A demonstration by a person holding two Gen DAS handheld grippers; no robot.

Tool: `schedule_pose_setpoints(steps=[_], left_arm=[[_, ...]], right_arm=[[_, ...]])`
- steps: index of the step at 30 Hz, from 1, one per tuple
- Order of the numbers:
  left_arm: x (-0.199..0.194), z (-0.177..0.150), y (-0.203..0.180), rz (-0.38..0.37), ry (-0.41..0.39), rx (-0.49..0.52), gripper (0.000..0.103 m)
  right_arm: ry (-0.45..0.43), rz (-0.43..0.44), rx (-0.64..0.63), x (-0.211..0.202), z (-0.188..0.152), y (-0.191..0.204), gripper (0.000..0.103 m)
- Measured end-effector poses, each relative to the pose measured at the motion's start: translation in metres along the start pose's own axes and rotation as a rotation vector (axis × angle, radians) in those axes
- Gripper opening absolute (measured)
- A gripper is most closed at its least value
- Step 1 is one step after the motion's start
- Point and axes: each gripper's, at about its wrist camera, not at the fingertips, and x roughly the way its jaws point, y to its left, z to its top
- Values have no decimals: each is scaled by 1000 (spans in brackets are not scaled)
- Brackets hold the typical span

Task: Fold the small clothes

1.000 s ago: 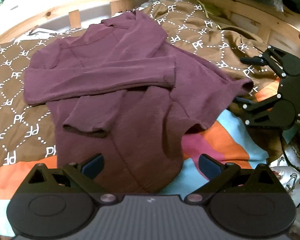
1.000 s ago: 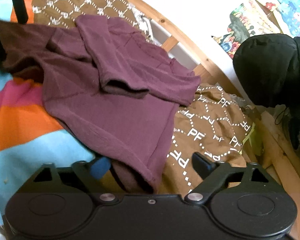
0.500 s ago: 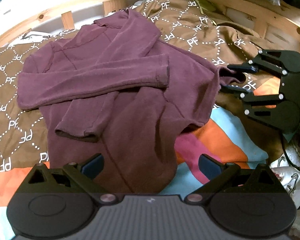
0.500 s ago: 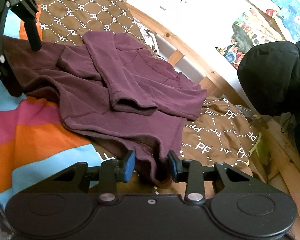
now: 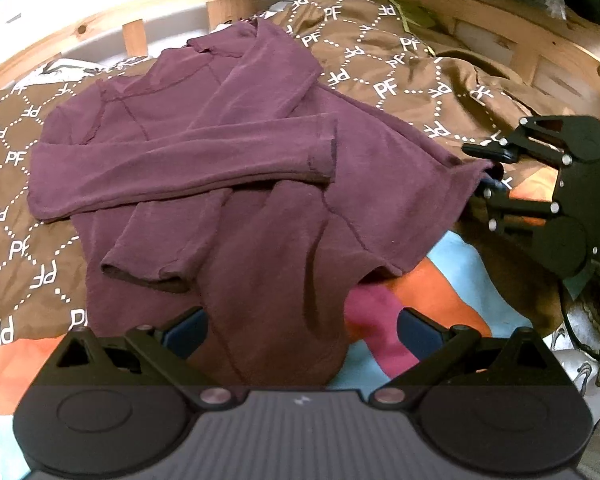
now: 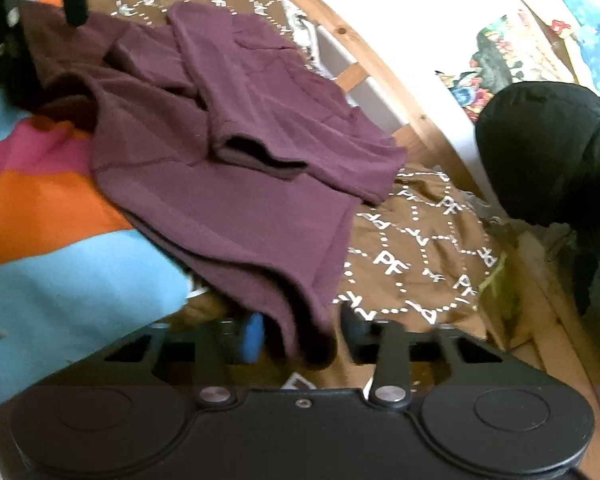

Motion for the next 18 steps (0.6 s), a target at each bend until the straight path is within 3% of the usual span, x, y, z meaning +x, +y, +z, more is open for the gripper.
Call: schedule_pose_setpoints(steps=[3,7,10,13,18], left_arm=[[3,-1,-6,3,-6,12,102],[11,-1,-14,8,-14,-6,102],[20,0,-24,74,2,16,102],[28,1,-32,158,28,53,91],[26,-5,-40,259,0,151,77]], right_arm=[[-42,4,19,-6,2,-4,14],[-134,16,116,-19,7,-16,11],[-207,-14,211,-30,10,-30,11],[-248,-60,245,-35,11,-38,11],[-284,-90,287,-40,10,-46,10]])
